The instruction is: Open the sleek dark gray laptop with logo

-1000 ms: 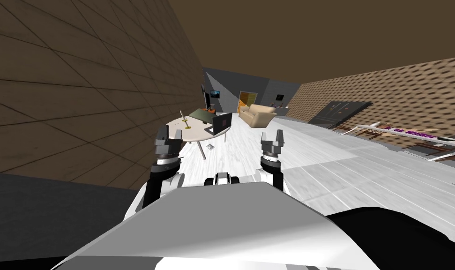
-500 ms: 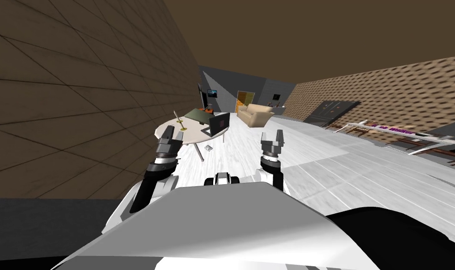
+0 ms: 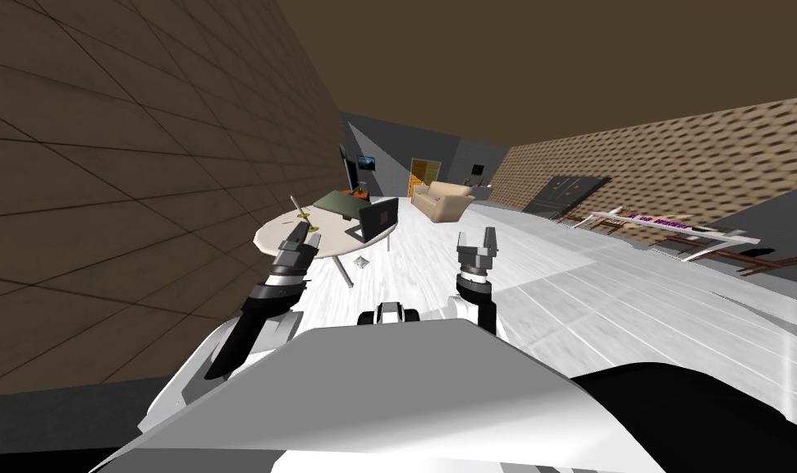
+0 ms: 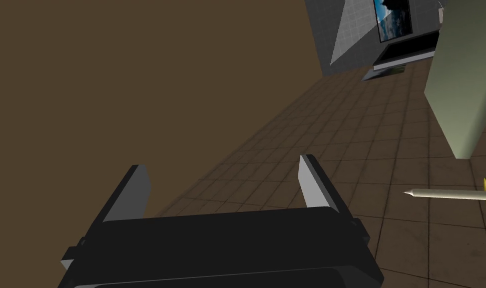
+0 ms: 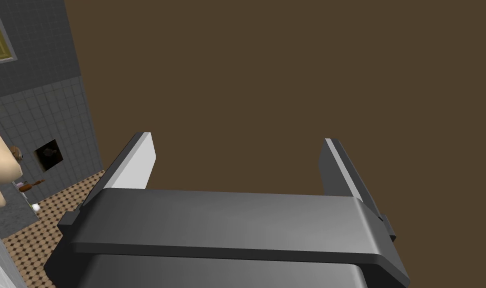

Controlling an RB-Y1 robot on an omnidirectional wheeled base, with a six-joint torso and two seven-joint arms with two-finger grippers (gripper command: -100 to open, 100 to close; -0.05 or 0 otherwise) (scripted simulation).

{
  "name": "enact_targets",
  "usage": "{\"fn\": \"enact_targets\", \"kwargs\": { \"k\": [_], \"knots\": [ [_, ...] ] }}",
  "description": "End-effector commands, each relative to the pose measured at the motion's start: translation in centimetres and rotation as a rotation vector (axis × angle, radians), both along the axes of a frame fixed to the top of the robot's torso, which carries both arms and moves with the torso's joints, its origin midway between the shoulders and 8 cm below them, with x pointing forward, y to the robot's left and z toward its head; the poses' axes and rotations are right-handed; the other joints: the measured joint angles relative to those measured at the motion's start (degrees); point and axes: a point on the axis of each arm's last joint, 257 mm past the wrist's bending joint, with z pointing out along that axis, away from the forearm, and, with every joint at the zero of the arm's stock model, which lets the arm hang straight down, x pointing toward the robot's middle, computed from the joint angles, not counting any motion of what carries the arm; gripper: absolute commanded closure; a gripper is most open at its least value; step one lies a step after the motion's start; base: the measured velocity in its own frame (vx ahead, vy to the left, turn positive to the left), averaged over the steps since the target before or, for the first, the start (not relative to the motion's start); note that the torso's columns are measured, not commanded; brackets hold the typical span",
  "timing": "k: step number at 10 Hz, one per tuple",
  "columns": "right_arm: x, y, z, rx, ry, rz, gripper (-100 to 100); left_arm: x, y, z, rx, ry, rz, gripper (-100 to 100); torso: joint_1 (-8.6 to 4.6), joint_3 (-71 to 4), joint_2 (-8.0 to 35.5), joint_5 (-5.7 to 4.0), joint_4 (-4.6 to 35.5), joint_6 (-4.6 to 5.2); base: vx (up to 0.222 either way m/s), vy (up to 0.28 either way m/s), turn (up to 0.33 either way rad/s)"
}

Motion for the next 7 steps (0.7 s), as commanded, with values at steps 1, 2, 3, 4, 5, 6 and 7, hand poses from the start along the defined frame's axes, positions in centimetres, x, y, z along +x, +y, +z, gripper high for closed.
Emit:
{"fn": "enact_targets", "kwargs": {
  "k": [1, 2, 3, 4, 5, 6, 7],
  "knots": [
    [0.0, 0.0, 0.0, 0.0, 0.0, 0.0, 0, 0.5, 0.7, -0.9, 0.029, 0.064, 0.016, -100, 0.01, -0.01, -0.02, 0.0, -0.01, -0.01, 0.072, -0.017, -0.074],
    [0.0, 0.0, 0.0, 0.0, 0.0, 0.0, 0, 0.7, 1.0, -1.2, 0.04, 0.087, 0.022, -100, 0.01, -0.03, -0.04, 0.0, -0.01, 0.0, 0.078, -0.012, -0.066],
    [0.0, 0.0, 0.0, 0.0, 0.0, 0.0, 0, 0.9, 1.3, -1.6, 0.05, 0.11, 0.029, -100, 0.02, -0.04, -0.07, 0.01, -0.02, -0.01, 0.077, -0.006, -0.083],
    [0.0, 0.0, 0.0, 0.0, 0.0, 0.0, 0, 1.0, 1.6, -2.0, 0.06, 0.134, 0.036, -100, 0.04, -0.04, -0.06, 0.01, -0.02, 0.0, 0.069, -0.006, -0.082],
    [0.0, 0.0, 0.0, 0.0, 0.0, 0.0, 0, 1.2, 2.0, -2.4, 0.07, 0.157, 0.045, -100, 0.03, -0.02, -0.03, 0.01, -0.01, 0.0, 0.072, -0.009, -0.064],
    [0.0, 0.0, 0.0, 0.0, 0.0, 0.0, 0, 1.4, 2.3, -2.8, 0.081, 0.181, 0.053, -100, 0.0, -0.02, -0.03, 0.0, -0.01, -0.01, 0.073, -0.01, -0.071],
    [0.0, 0.0, 0.0, 0.0, 0.0, 0.0, 0, 1.5, 2.7, -3.2, 0.092, 0.205, 0.062, -100, 0.0, -0.02, -0.04, 0.0, -0.01, 0.0, 0.075, -0.005, -0.086]
  ]
}}
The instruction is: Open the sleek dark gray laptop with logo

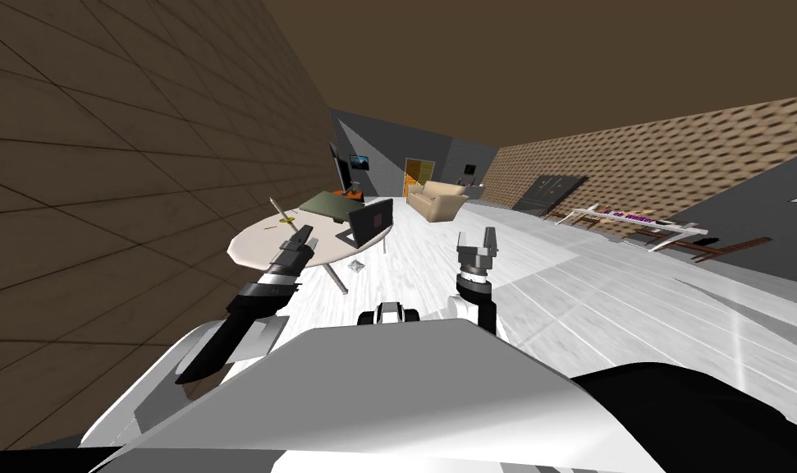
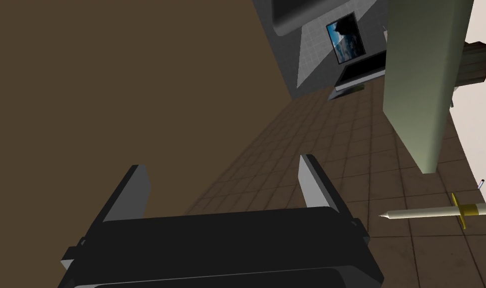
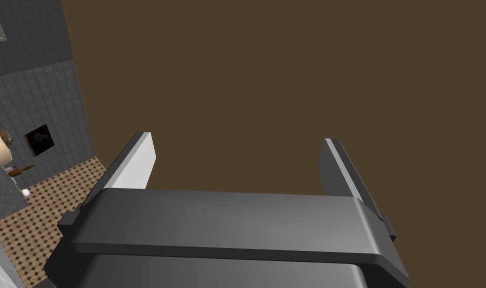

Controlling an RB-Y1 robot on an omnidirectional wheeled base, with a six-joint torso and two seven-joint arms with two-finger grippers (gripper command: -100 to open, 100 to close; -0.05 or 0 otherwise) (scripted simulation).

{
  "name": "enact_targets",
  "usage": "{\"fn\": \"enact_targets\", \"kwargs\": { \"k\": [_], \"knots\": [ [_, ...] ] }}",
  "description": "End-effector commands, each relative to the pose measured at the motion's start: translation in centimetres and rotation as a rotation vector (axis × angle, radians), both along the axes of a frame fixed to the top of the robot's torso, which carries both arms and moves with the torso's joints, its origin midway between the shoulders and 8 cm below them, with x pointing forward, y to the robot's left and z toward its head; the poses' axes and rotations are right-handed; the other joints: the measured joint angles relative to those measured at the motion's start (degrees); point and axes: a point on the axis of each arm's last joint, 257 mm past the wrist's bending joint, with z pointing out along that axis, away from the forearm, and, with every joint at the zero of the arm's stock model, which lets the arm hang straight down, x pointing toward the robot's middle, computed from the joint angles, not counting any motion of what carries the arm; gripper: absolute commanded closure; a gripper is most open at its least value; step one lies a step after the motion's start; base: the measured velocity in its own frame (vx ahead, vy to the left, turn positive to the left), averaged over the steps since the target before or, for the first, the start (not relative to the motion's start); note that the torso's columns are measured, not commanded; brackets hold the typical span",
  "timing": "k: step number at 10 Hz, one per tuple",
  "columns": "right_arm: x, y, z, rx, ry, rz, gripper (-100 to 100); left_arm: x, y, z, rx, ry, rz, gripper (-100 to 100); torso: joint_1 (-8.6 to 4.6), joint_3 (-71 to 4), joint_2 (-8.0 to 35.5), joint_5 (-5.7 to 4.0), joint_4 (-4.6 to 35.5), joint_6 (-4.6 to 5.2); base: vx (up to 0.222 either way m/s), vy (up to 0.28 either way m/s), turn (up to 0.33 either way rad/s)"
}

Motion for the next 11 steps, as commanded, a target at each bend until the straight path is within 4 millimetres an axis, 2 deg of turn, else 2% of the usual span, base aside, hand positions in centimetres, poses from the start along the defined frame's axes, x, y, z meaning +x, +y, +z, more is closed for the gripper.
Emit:
{"fn": "enact_targets", "kwargs": {
  "k": [1, 11],
  "knots": [
    [0.0, 0.0, 0.0, 0.0, 0.0, 0.0, 0, 0.5, 0.9, -1.2, 0.028, 0.064, 0.025, -100, 0.02, -0.01, -0.01, 0.01, 0.0, 0.0, 0.077, -0.009, -0.076],
    [0.0, 0.0, 0.0, 0.0, 0.0, 0.0, 0, 1.6, 5.4, -4.9, 0.217, 0.311, 0.124, -100, 0.01, 0.03, 0.05, 0.0, 0.01, 0.0, 0.079, -0.004, -0.082]
  ]
}}
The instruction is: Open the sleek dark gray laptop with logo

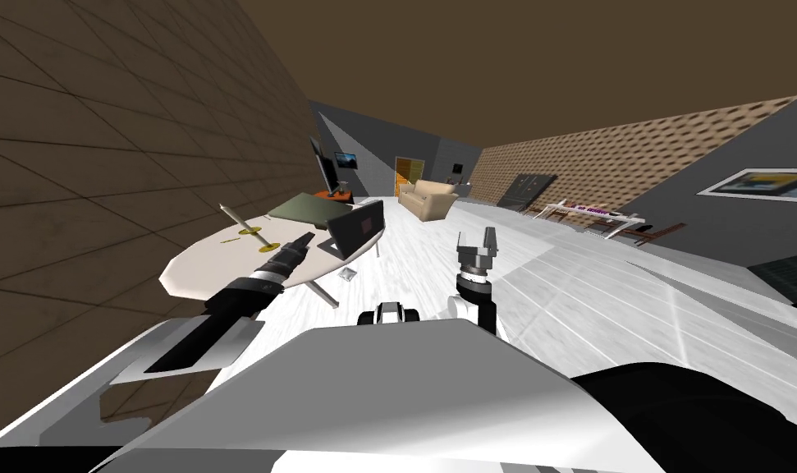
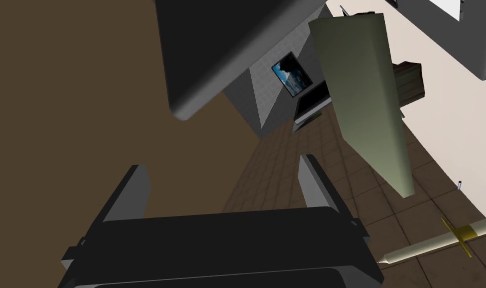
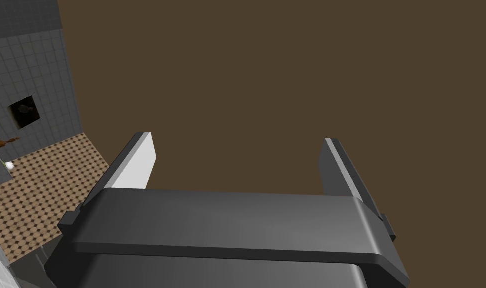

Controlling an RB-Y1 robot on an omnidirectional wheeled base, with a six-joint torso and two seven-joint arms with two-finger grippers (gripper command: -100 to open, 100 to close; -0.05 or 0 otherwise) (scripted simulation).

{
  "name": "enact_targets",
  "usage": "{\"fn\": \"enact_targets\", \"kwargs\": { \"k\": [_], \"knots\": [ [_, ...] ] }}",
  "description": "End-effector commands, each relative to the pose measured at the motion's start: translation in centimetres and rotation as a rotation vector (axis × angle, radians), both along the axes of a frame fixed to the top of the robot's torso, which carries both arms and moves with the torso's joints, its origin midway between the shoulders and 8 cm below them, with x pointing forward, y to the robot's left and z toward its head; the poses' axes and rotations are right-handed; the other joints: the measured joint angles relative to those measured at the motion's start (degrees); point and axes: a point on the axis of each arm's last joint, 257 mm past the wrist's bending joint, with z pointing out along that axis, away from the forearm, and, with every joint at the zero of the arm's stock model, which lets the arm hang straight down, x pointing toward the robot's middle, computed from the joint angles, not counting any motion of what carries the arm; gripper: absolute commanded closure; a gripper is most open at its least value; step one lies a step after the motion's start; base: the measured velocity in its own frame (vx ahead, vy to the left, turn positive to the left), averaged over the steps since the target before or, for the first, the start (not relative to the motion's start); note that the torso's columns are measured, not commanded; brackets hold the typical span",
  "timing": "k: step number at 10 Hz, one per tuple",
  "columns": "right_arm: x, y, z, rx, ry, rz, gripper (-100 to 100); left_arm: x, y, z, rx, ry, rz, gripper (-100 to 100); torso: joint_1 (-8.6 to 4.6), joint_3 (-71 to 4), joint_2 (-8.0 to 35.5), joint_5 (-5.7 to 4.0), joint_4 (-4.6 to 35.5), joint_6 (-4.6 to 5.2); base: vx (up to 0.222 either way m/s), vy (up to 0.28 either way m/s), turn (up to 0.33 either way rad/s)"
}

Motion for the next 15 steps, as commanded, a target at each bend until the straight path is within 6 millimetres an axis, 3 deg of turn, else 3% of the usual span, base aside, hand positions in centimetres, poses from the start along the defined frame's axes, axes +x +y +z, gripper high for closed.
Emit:
{"fn": "enact_targets", "kwargs": {
  "k": [1, 5, 9, 12, 13, 15],
  "knots": [
    [0.0, 0.0, 0.0, 0.0, 0.0, 0.0, 0, 0.2, 1.2, -0.5, 0.057, 0.057, 0.027, -100, -0.01, -0.01, -0.02, 0.0, 0.0, 0.0, 0.082, -0.005, -0.098],
    [0.0, 0.0, 0.0, 0.0, 0.0, 0.0, 0, 0.2, 2.0, -0.2, 0.128, 0.11, 0.056, -100, 0.04, -0.03, -0.04, 0.02, -0.01, 0.0, 0.085, 0.002, -0.082],
    [0.0, 0.0, 0.0, 0.0, 0.0, 0.0, 0, -0.2, 0.1, 1.8, 0.161, 0.097, 0.03, -100, -0.09, -0.07, -0.09, -0.04, -0.01, 0.05, 0.051, 0.002, -0.045],
    [0.0, 0.0, 0.0, 0.0, 0.0, 0.0, 0, -0.2, 0.1, 1.9, 0.158, 0.1, 0.034, -100, 0.0, -0.2, -0.35, 0.01, -0.09, 0.02, 0.062, -0.007, -0.001],
    [0.0, 0.0, 0.0, 0.0, 0.0, 0.0, 0, -0.2, 0.1, 1.9, 0.158, 0.1, 0.035, 100, 0.05, -0.16, -0.21, 0.03, -0.1, 0.02, 0.005, -0.003, 0.007],
    [0.0, 0.0, 0.0, 0.0, 0.0, 0.0, 0, 0.0, 0.4, 1.8, 0.085, 0.124, 0.032, 100, 0.46, -0.17, -0.37, 0.33, -0.33, 0.03, 0.0, 0.047, -0.033]
  ]
}}
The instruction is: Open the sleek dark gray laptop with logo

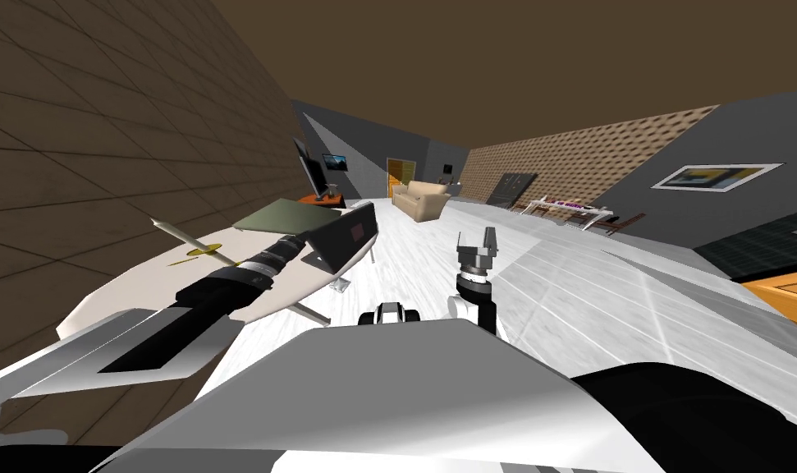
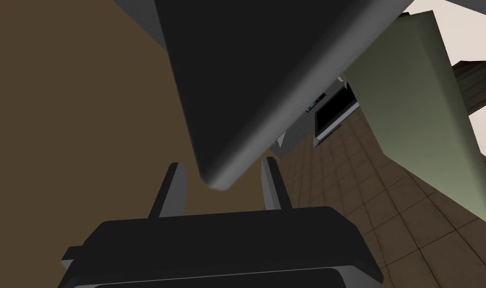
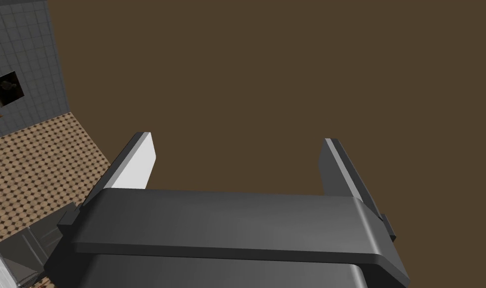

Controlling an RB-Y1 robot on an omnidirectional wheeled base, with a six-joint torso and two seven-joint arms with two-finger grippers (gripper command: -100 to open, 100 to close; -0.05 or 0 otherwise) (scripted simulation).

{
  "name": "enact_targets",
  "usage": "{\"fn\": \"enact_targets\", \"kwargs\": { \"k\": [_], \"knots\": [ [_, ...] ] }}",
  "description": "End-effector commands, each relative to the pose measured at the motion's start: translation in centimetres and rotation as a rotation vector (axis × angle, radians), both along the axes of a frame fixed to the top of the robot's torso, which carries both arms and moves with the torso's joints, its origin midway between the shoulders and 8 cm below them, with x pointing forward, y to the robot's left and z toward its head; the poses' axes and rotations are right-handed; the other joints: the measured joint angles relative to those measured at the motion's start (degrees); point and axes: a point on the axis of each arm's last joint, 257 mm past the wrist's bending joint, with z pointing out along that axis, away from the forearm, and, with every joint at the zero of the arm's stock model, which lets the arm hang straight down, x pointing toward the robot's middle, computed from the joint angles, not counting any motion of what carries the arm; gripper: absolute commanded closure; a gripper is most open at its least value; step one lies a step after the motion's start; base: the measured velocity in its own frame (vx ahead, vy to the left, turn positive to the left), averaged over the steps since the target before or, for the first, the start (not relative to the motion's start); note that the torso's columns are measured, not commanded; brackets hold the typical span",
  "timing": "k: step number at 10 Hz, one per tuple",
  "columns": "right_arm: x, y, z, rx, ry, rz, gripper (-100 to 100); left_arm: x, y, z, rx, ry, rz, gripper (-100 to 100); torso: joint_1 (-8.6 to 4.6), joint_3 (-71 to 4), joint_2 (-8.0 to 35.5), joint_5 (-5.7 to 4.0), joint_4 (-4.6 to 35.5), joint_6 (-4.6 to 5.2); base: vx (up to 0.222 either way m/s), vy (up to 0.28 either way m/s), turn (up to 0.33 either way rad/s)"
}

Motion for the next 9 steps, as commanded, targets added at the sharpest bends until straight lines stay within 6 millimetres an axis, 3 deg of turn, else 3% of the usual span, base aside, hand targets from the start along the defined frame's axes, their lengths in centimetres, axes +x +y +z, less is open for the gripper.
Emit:
{"fn": "enact_targets", "kwargs": {
  "k": [1, 8, 9],
  "knots": [
    [0.0, 0.0, 0.0, 0.0, 0.0, 0.0, 0, 0.2, 0.8, -0.9, -0.097, 0.048, 0.017, 100, 0.08, -0.08, -0.1, 0.01, 0.01, 0.04, 0.012, 0.1, -0.074],
    [0.0, 0.0, 0.0, 0.0, 0.0, 0.0, 0, 0.9, 2.3, -2.1, -0.35, 0.151, 0.059, 100, -0.18, 0.1, 0.07, 0.03, -0.05, -0.06, 0.012, 0.088, -0.045],
    [0.0, 0.0, 0.0, 0.0, 0.0, 0.0, 0, 1.0, 2.2, -1.2, -0.317, 0.124, 0.047, 100, -0.26, 0.14, 0.16, -0.02, -0.01, -0.05, 0.004, 0.045, -0.009]
  ]
}}
